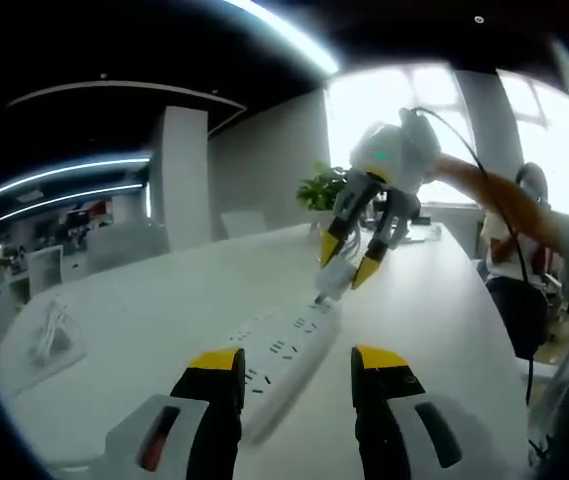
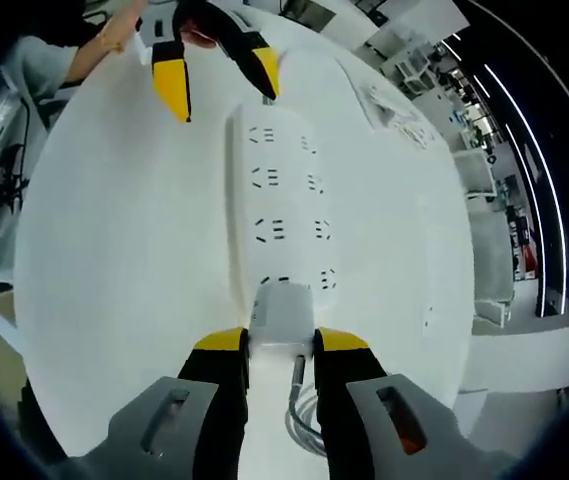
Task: Straighten the power strip on the desk, plug the charger into it
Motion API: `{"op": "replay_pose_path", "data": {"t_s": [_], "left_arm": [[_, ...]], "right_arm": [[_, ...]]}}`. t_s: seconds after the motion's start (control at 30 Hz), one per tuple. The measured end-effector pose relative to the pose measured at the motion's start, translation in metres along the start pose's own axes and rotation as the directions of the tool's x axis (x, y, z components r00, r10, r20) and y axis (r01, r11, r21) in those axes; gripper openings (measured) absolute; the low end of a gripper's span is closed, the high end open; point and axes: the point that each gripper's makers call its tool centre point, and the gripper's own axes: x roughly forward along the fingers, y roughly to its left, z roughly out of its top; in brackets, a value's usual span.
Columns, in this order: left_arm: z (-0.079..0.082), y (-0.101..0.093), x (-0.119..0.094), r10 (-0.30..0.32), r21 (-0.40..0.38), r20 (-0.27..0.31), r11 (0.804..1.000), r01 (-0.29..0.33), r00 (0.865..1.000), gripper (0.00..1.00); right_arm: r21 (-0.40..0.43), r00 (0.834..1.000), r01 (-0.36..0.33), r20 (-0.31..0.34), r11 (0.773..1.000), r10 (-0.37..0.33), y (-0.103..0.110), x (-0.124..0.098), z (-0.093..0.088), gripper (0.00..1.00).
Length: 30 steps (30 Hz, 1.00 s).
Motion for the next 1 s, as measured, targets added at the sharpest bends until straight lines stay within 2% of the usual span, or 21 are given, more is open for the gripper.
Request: {"op": "replay_pose_path", "data": {"t_s": [0.4, 1.0], "left_arm": [[0.000, -0.002, 0.000, -0.008, 0.003, -0.003, 1.000, 0.008, 1.000, 0.44], [-0.002, -0.003, 0.001, -0.011, 0.008, -0.009, 1.000, 0.011, 1.000, 0.44]], "right_arm": [[-0.063, 0.998, -0.002, -0.067, 0.998, -0.002, 0.000, 0.001, 0.008, 0.24], [-0.146, 0.985, -0.019, -0.174, 0.989, -0.007, -0.004, 0.002, 0.012, 0.24]]}}
